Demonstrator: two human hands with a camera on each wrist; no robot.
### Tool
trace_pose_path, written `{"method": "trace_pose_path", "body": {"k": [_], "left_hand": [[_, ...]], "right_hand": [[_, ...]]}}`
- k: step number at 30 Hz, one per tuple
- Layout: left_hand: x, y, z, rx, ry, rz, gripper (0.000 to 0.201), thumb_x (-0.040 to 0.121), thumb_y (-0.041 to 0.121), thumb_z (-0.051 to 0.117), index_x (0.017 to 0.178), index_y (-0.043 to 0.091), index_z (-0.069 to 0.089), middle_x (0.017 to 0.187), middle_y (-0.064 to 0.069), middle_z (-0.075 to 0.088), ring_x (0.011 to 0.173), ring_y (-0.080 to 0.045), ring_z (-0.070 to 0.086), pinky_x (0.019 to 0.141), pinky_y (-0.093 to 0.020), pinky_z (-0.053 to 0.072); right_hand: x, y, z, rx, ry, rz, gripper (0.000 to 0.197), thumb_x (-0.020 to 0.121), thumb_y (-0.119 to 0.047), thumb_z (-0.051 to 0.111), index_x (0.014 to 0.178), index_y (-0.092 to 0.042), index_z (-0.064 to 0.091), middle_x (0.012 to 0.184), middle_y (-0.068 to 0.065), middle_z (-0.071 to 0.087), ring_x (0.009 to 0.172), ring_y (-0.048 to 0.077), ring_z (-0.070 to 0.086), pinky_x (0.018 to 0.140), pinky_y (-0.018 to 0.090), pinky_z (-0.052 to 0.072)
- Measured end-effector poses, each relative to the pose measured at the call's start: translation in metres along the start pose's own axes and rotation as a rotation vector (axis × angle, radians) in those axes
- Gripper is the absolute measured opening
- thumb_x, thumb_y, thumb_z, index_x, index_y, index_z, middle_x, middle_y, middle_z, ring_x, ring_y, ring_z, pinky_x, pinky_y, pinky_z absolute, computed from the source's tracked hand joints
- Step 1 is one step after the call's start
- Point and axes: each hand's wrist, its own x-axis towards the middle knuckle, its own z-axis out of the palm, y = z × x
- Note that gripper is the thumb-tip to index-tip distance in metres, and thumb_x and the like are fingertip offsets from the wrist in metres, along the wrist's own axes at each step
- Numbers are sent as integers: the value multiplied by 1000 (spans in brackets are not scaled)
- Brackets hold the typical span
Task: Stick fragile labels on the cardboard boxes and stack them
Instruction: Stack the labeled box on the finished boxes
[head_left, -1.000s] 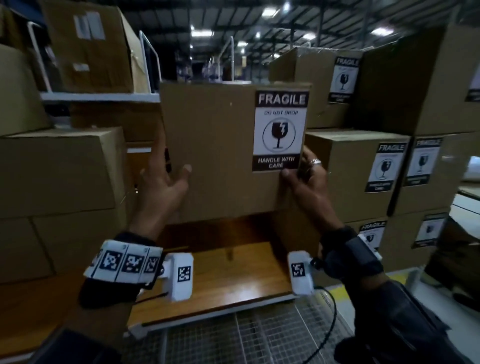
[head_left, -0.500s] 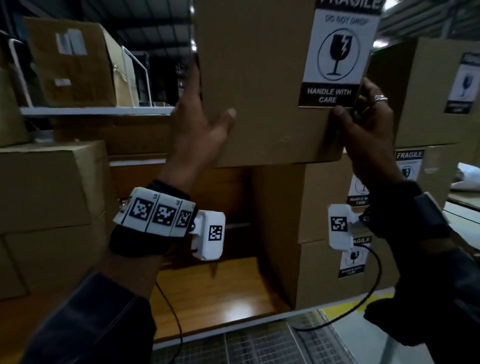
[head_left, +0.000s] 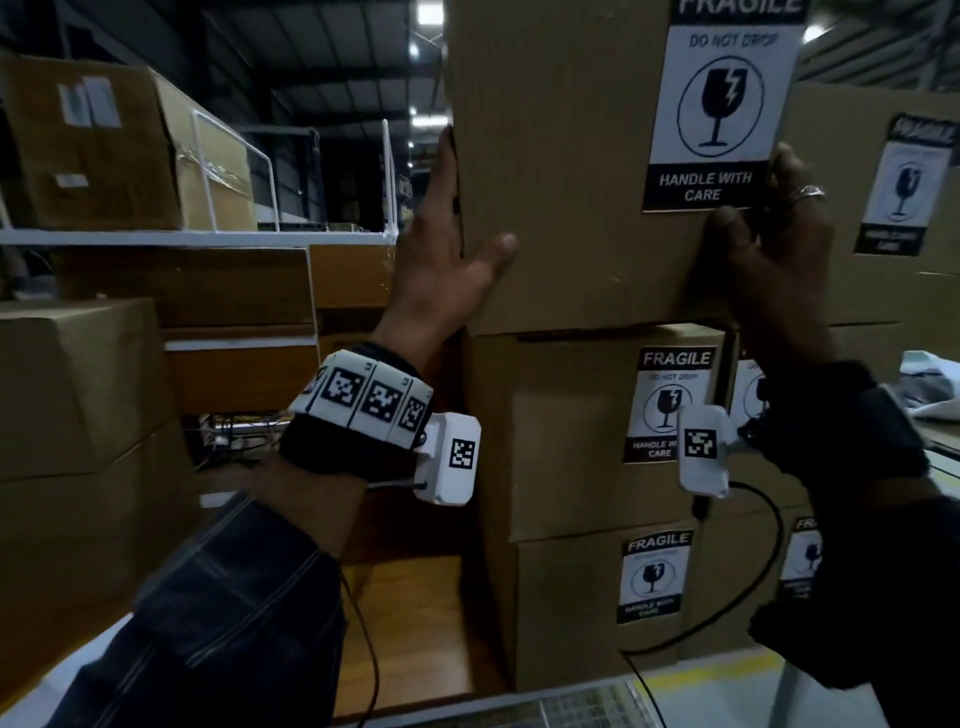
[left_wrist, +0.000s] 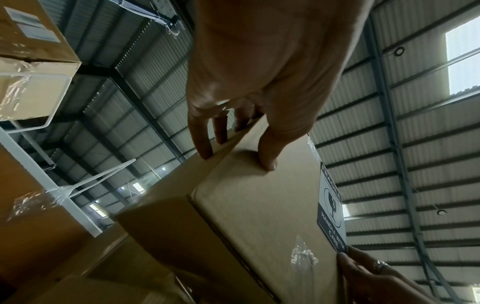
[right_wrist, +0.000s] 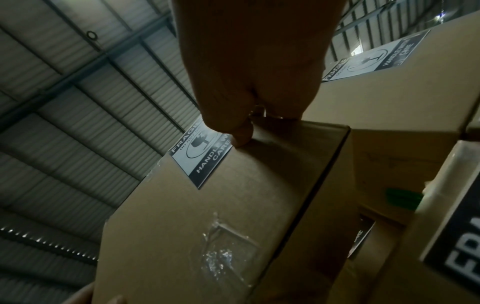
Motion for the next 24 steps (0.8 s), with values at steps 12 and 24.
{"method": "trace_pose_path", "body": {"k": [12, 24], "left_hand": [[6, -22, 62, 140, 59, -66, 94, 94, 13, 71, 163, 16, 7, 150, -2, 49, 110, 14, 52, 94, -11, 49], [0, -45, 89, 348, 53, -75, 106, 92, 28, 74, 163, 16, -3, 160, -16, 36, 139, -29, 48, 107, -46, 49]], "right_hand": [[13, 87, -7, -463, 39, -63, 64, 92, -26, 59, 152, -8, 44, 144, 16, 52, 133, 33, 48, 111, 41, 42], [-29, 121, 18, -671, -31, -213, 69, 92, -1, 56, 157, -7, 36, 164, 20, 29, 150, 39, 28, 124, 49, 27]]}}
